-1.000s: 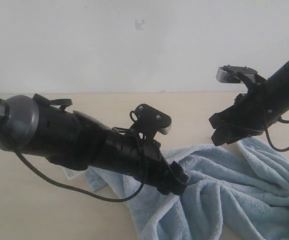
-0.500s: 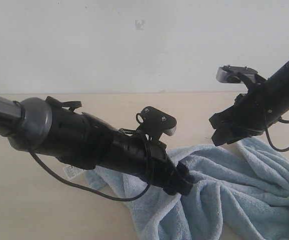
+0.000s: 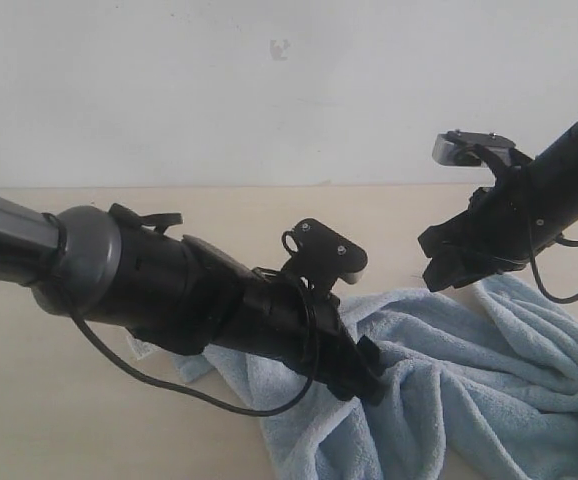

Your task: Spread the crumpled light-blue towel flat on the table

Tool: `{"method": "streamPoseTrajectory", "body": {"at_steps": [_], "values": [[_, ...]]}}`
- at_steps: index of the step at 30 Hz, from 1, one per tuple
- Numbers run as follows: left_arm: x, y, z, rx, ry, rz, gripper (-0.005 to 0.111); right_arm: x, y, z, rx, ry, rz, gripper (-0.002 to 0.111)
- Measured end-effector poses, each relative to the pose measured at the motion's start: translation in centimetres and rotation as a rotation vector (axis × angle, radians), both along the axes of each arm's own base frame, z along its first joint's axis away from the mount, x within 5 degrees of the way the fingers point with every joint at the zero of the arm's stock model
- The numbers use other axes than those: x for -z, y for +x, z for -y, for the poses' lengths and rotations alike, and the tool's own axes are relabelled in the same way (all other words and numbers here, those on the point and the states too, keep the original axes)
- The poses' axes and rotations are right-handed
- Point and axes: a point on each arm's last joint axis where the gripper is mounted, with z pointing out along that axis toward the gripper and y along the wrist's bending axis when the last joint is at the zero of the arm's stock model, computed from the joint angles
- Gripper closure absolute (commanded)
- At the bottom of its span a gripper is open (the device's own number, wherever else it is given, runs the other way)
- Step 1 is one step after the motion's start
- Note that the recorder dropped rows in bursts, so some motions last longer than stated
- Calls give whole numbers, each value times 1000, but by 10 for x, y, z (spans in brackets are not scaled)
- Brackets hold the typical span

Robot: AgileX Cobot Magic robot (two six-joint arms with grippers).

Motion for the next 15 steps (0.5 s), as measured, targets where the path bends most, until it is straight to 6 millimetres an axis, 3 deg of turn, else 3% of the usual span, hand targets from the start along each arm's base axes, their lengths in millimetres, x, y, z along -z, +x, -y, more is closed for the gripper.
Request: {"method": "streamPoseTrajectory", "body": {"at_steps": [11, 15], "values": [[10, -4, 4, 5, 30, -3, 39, 0, 0, 0, 0, 0, 0, 74], [10, -3, 3, -46, 76, 44, 68, 0, 0, 0, 0, 0, 0, 74]]}}
